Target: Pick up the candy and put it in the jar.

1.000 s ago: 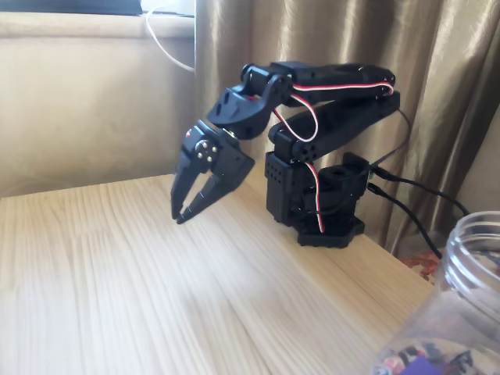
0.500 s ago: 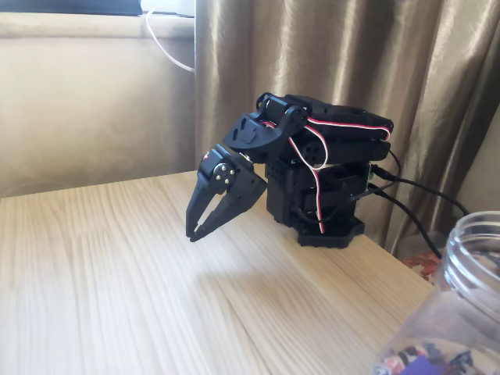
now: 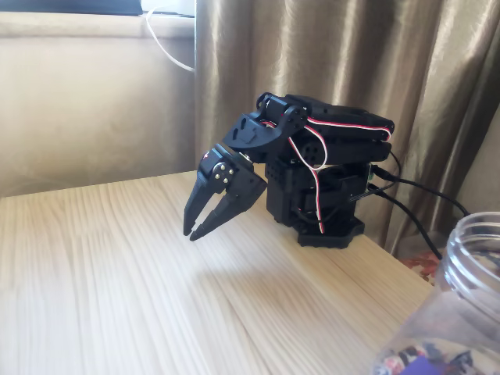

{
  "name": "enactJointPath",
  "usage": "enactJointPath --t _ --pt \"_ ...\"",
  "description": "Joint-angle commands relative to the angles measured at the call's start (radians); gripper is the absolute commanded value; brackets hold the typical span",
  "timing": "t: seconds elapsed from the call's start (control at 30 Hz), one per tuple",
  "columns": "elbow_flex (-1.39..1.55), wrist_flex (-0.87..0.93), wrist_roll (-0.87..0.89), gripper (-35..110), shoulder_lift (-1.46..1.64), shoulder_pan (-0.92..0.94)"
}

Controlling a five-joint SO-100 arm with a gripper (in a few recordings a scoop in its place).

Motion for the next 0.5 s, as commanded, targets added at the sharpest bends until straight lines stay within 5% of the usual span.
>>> enactJointPath --t 0.0,0.47 --pt "0.015 -0.011 0.028 8 0.034 0.021" --pt "0.029 -0.081 -0.098 0 0.032 -0.124"
